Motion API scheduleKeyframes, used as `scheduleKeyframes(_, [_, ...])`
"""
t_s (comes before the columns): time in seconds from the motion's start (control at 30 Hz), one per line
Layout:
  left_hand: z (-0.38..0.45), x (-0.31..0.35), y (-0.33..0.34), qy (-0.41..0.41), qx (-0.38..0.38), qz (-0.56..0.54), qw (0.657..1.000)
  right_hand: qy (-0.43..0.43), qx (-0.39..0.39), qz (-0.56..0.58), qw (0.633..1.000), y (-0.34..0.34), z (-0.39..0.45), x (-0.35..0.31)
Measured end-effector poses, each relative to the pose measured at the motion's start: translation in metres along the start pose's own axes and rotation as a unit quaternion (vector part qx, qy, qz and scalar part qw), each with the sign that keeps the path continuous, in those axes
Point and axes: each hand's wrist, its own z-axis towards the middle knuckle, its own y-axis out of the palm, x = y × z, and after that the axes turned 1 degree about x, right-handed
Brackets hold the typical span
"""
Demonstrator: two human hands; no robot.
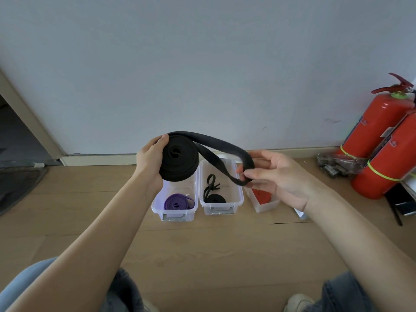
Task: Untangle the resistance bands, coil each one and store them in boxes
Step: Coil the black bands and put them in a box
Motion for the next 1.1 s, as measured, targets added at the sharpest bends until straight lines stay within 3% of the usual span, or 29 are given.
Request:
scheduleKeyframes(0.07, [-0.001,-0.002,0.000,0.006,-0.003,0.011,1.000,-0.022,0.130,-0.028,0.991,0.004,0.002,0.003])
scheduleKeyframes(0.13, [-0.003,-0.003,0.002,0.018,-0.017,0.031,0.999,-0.063,0.277,-0.151,0.947,0.003,0.004,0.006])
scheduleKeyframes(0.2, [-0.006,-0.003,0.004,0.035,-0.026,0.056,0.997,-0.096,0.344,-0.234,0.904,-0.003,0.007,0.008])
scheduleKeyframes(0.27, [-0.008,0.000,0.005,0.052,-0.025,0.058,0.997,-0.080,0.303,-0.258,0.914,-0.005,0.007,0.006])
scheduleKeyframes(0.37, [-0.010,0.007,0.003,0.083,-0.025,0.063,0.994,0.000,0.107,-0.362,0.926,-0.001,0.003,0.009])
scheduleKeyframes(0.43, [-0.015,0.013,0.003,0.132,-0.071,0.099,0.984,0.050,-0.006,-0.430,0.901,0.002,0.000,0.010])
scheduleKeyframes(0.5, [-0.024,0.019,0.005,0.217,-0.165,0.180,0.945,0.035,-0.017,-0.467,0.884,0.003,-0.001,0.008])
scheduleKeyframes(0.57, [-0.036,0.021,0.008,0.278,-0.275,0.258,0.883,-0.033,0.028,-0.361,0.931,0.005,-0.001,0.000])
scheduleKeyframes(0.63, [-0.046,0.018,0.014,0.300,-0.353,0.304,0.832,-0.082,0.001,-0.211,0.974,0.009,-0.003,-0.006])
scheduleKeyframes(0.7, [-0.051,0.013,0.016,0.309,-0.378,0.319,0.812,-0.096,-0.034,-0.173,0.980,0.012,-0.004,-0.006])
scheduleKeyframes(0.8, [-0.049,0.013,0.018,0.302,-0.343,0.313,0.833,-0.110,-0.017,-0.186,0.976,0.015,0.000,-0.003])
scheduleKeyframes(1.0, [-0.047,0.011,0.020,0.212,-0.274,0.194,0.918,-0.167,0.050,-0.115,0.978,0.017,0.005,0.001])
scheduleKeyframes(1.1, [-0.048,0.006,0.025,0.179,-0.200,0.120,0.956,-0.177,0.068,-0.103,0.976,0.027,0.008,0.010])
